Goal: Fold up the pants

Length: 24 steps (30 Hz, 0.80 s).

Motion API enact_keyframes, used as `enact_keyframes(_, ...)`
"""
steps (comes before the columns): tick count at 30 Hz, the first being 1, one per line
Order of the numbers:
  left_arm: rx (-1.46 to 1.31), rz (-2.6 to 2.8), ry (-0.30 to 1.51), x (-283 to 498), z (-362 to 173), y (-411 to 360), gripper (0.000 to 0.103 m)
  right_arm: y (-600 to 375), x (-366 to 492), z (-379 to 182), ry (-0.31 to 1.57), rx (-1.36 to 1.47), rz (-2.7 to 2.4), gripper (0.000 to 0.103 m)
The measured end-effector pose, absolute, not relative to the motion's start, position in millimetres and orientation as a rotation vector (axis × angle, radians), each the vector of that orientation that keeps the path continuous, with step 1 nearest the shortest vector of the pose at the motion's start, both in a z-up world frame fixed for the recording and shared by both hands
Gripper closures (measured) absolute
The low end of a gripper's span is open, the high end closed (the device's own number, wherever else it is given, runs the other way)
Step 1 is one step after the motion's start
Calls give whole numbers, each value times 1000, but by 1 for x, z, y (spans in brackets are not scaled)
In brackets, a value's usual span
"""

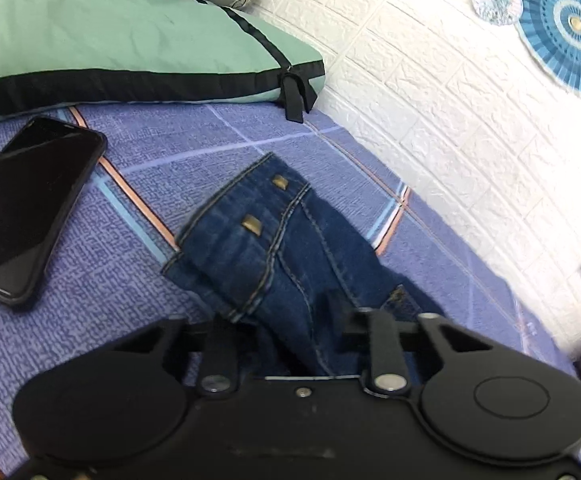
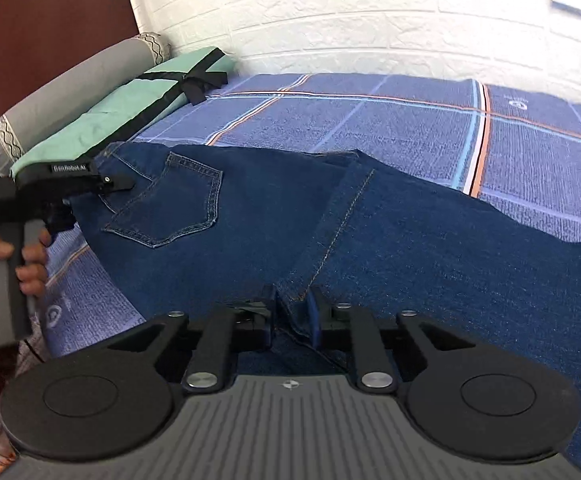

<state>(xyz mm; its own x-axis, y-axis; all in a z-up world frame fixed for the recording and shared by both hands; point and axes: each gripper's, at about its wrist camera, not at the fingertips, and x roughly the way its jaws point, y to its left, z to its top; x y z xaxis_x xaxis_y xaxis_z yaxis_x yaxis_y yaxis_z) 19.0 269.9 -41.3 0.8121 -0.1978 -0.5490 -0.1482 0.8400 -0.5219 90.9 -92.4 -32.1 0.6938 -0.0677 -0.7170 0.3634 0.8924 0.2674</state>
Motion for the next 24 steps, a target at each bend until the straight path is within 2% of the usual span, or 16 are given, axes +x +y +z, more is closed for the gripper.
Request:
enact_keyframes(3, -555, -33, 590, 13, -23, 262, 92, -95, 89, -33, 758, 437, -244, 71)
enact_keyframes(5, -548, -51, 560, 9, -8, 256, 94, -98, 87, -33, 742, 464, -230, 60)
enact_keyframes(7, -533, -73, 527, 3, 8, 249, 95, -99, 85, -31, 721, 491, -218, 55)
enact_keyframes(17, -423, -313, 366, -36, 98, 164, 95, -111, 47, -18, 607, 594, -195, 54)
enact_keyframes(24, -292, -540, 394, -55, 114, 64, 94, -130, 4, -16, 524, 652, -249, 54)
